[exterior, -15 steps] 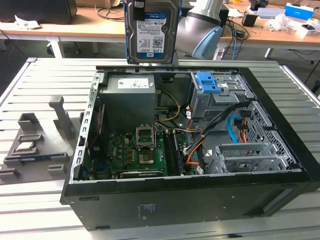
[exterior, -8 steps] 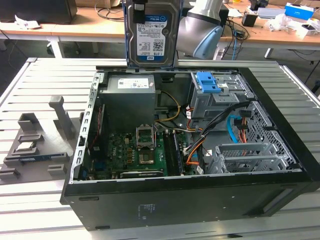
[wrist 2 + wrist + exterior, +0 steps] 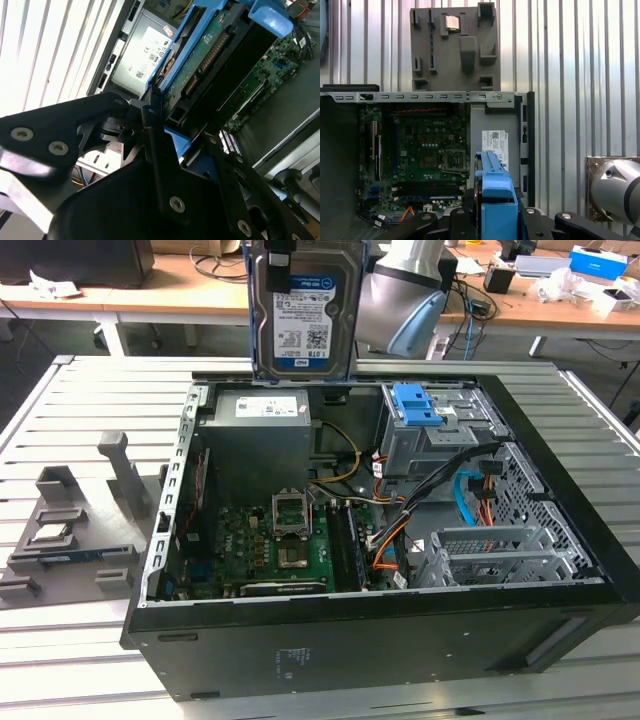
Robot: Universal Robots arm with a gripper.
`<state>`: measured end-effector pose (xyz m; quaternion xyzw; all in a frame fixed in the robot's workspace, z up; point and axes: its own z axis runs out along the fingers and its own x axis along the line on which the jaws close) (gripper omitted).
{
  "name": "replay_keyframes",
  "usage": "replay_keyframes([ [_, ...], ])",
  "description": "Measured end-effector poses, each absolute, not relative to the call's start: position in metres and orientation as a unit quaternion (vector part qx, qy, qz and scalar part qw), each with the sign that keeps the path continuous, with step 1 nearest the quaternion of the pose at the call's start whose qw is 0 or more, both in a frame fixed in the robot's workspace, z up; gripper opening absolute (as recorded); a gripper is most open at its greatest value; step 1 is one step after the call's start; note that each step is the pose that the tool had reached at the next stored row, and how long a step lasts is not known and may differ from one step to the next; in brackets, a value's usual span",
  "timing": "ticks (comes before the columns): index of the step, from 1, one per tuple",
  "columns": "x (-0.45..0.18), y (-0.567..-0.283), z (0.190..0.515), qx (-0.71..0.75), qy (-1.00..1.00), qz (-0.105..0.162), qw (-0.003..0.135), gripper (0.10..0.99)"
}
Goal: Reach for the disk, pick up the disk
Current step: 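Pick up the disk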
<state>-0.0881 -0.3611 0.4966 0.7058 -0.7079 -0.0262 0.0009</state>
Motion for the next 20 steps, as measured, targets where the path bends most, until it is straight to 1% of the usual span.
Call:
replay_keyframes([
  [4,-0.088,-0.377,0.497,0.706,-0.708,-0.026,0.001,0.369],
  [20,-0.088,-0.411,0.496,0.706,-0.708,-0.026,0.001,0.369],
])
